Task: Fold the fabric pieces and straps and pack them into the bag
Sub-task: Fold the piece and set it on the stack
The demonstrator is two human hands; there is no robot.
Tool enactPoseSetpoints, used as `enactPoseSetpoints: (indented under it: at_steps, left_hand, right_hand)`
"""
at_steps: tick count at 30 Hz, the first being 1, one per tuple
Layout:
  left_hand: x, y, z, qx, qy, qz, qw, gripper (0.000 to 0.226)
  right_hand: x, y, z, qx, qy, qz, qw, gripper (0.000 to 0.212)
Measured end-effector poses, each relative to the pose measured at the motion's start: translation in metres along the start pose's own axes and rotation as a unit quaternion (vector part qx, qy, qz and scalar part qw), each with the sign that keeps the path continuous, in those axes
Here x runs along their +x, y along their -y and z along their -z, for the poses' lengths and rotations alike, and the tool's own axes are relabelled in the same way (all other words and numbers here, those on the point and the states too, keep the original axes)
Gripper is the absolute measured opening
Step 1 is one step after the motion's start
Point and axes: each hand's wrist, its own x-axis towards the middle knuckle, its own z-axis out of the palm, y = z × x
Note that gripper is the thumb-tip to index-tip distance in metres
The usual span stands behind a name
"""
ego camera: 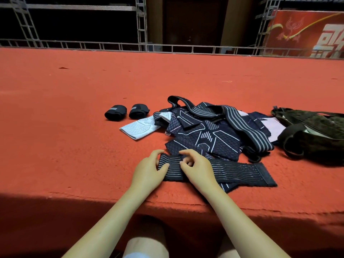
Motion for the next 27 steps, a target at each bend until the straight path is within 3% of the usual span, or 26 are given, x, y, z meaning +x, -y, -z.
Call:
enactPoseSetpoints:
  at_steps: [8,13,17,22,27]
  left_hand:
    - [-0.001,0.004,0.006,-0.119,-0.008,0.02,0.993,0.036]
    - [0.0,0.009,0.006,-0.178,-0.04,0.037,0.983,0.036]
    - [0.0,0.009,0.006,-0.203,-0.052,0.038,0.977,0.037]
    - [-0.004,0.004,0.01,-0.227,-0.051,0.016,0.972,0.028]
    - [-0.004,-0.002,0.01,-0.243,0.035,-0.009,0.969,0.028]
  right_hand:
    - [-0.001,-0.005,-0.005,-0.094,-0.015,0.09,0.991,0.024]
    - [-0.004,-0.006,-0.008,-0.079,-0.015,0.135,0.987,0.013]
    - [-0.005,-0.004,-0.008,-0.07,0.004,0.156,0.985,0.016]
    - [-0.01,0.002,-0.005,-0.043,0.035,0.112,0.992,0.026]
    - [-0.01,0.006,-0.003,0.025,0.015,0.046,0.999,0.039]
